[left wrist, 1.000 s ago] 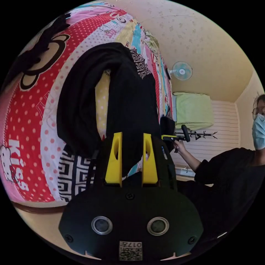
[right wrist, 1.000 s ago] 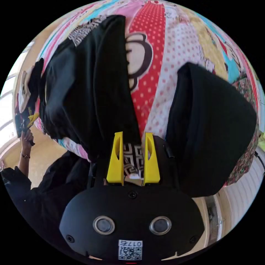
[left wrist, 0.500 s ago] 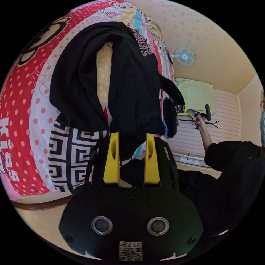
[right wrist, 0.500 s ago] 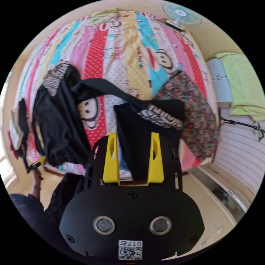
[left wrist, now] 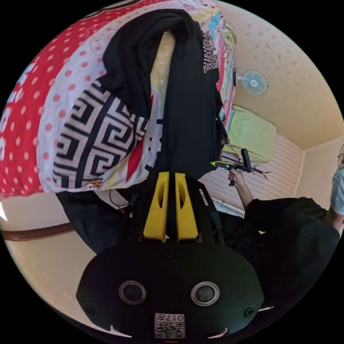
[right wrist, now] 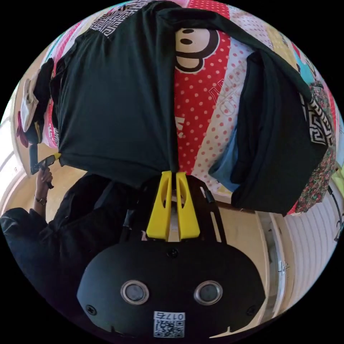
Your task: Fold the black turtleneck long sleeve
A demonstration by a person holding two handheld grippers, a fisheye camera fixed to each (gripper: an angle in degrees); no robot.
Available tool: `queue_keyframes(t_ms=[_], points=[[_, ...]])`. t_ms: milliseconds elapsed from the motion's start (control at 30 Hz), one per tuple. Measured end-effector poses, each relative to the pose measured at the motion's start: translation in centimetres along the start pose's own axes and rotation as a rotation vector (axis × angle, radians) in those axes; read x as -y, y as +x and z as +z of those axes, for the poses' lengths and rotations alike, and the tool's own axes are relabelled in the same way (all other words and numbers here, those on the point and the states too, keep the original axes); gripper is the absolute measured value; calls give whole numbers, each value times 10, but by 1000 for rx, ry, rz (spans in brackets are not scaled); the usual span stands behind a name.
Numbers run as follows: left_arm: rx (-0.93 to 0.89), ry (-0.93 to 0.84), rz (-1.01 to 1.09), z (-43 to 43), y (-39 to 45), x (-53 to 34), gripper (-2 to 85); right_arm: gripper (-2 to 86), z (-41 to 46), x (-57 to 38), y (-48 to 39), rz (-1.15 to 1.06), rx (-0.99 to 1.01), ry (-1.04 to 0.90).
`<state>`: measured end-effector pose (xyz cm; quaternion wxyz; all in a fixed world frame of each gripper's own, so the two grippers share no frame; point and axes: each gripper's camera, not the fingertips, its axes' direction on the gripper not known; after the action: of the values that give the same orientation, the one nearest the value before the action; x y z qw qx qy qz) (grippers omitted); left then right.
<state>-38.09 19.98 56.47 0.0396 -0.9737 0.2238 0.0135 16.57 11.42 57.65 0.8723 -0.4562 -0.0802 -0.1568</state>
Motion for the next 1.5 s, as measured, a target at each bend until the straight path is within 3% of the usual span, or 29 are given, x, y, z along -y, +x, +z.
queue_keyframes(t_ms=[133,267,367,433,500,633,767,900,1033,1167,1267,1333,1500], points=[[-95,204,-130,-33,-21,-34,77,74,30,18,15,79,66,-58],[262,530,-106,-116,0,-73,129,96,17,27,-11,120,13,109],[283,488,-3,-132,-2,-44,133,94,16,42,-55,22,47,196],[262,298,19,-112,-15,-10,107,93,20,53,-86,-67,53,232],[115,100,24,-94,-24,8,14,90,28,67,-127,-185,44,234],[-83,225,51,-174,-16,-32,-2,88,36,78,-173,-283,14,246],[76,397,-85,-290,-54,-85,7,86,47,99,-203,-349,79,272],[68,591,-306,-357,-134,-125,51,90,58,123,-229,-378,146,264],[-67,633,-337,-354,-165,-141,102,93,60,128,-262,-476,169,287],[-336,586,-398,-281,-194,-126,149,98,72,133,-317,-728,168,277],[-390,558,-443,-228,-212,-111,168,101,86,128,-357,-895,145,251],[-491,628,-406,-215,-213,-108,171,104,98,124,-375,-954,113,230],[-417,805,-466,-225,-185,-157,30,117,122,98,-413,-1172,83,233]])
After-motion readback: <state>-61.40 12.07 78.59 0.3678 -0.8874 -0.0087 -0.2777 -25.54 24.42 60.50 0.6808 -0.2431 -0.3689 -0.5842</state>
